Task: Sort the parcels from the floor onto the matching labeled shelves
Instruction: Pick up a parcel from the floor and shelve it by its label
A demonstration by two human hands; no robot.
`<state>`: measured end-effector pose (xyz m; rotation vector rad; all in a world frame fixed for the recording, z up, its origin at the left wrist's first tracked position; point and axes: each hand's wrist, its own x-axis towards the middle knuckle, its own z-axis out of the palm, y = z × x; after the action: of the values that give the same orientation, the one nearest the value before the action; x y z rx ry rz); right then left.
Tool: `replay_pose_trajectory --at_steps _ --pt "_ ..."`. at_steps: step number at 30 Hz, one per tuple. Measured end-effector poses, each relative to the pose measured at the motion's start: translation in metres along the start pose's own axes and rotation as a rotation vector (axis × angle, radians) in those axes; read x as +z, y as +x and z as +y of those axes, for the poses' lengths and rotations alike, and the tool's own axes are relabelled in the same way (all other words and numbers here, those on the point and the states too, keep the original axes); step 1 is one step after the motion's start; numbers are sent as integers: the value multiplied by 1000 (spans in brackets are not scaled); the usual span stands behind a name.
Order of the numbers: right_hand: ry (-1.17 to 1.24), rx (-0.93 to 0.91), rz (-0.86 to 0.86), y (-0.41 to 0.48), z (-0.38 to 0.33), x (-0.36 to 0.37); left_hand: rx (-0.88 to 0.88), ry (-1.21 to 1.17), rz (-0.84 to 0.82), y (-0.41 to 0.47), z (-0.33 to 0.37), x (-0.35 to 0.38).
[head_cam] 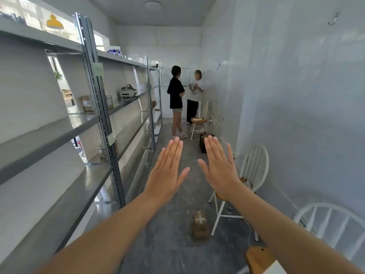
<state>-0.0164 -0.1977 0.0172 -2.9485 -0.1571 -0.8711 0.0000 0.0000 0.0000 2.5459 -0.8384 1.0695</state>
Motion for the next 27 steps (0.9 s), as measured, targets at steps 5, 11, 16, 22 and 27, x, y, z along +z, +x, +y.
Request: replay_pose_trajectory --at_steps 5,11,16,22,27 --pt "-35 -28 -54 30 -24 40 -48 11 -74 7 -53 24" --pt "-36 30 -168 44 -40 81 1 28 -151 -6 -117 56" --pt "-85 27 -249 54 -39 103 -31 30 -162 -3 -143 78" --pt "-45 16 -216 84 -28 117 -28 24 -132 24 -148 102" --pt "-40 -7 -237 112 -6 129 -47 4 -139 40 -145 127"
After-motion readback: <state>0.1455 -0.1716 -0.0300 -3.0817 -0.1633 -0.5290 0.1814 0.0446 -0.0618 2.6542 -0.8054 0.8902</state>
